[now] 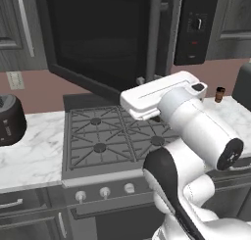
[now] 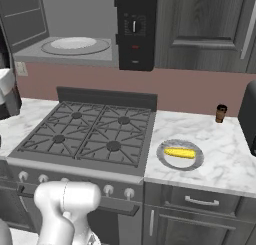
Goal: Pick the corn from the counter and place it in the microwave. Then turn on the microwave.
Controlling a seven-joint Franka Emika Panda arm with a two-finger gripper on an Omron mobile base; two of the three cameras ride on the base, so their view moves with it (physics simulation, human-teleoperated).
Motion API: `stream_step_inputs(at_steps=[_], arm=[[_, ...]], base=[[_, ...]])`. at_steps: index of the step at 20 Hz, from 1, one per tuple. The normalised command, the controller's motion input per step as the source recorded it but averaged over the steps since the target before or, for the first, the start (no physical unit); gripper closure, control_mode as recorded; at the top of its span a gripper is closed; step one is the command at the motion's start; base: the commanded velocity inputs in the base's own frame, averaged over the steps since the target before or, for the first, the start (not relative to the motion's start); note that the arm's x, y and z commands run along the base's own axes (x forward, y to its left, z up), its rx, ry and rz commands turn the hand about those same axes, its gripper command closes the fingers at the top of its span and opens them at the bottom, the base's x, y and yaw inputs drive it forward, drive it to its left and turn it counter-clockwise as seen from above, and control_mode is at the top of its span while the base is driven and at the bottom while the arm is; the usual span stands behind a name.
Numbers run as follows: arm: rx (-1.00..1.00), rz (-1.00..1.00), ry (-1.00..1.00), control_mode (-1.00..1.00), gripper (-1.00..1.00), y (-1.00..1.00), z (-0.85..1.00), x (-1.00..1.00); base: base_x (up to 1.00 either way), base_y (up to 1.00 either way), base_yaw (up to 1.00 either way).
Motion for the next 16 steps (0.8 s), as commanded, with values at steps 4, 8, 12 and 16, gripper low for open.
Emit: stream_step_inputs(at_steps=[4,8,12,16], arm=[[-0.03,0.05,0.02,-1.00,1.00,0.59,0.00,-0.17],[-0.04,0.05,0.02,-1.00,1.00,0.61,0.00,-0.03],[-0.02,0.06,0.04,-1.00,1.00,0.60,0.00,-0.01],[-0.01,0.06,0.04,-1.00,1.00,0.57,0.00,-0.02]], base=[[0.00,0.00,0.00],[0.00,0.00,0.00],[0.00,0.00,0.00],[0.00,0.00,0.00]])
